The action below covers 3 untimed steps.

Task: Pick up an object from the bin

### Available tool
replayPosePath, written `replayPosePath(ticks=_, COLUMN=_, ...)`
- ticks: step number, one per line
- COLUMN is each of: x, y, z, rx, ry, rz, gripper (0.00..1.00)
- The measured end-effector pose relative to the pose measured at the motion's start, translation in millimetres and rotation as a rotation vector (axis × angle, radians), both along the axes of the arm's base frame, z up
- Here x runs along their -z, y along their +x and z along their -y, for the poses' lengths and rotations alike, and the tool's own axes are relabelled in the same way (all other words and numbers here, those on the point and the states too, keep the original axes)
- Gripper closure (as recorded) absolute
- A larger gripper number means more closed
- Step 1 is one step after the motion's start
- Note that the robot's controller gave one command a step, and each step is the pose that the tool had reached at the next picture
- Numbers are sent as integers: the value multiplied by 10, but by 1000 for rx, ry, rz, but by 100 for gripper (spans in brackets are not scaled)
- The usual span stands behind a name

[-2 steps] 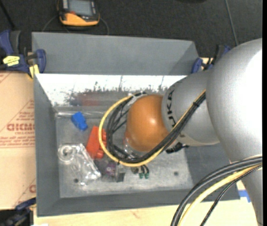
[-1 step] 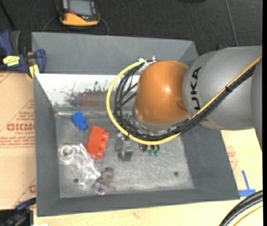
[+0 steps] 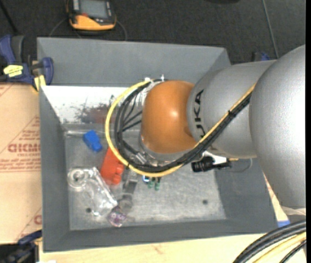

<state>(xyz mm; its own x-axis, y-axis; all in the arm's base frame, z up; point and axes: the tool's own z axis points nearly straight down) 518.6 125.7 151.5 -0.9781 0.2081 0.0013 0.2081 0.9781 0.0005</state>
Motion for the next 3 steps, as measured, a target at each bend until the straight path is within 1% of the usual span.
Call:
replayPosePath(ticks=1, x=-8, y=5, z=7, rx=3, ry=0, rz=2, gripper=0)
replayPosePath(ticks=2, x=787, y=371, z=-189, rx=-140, ry=-2, rz=16, gripper=0)
replayPosePath(ticks=3, x=258, y=1161, z=-204, rx=-461, ry=-2, rz=13, gripper=0)
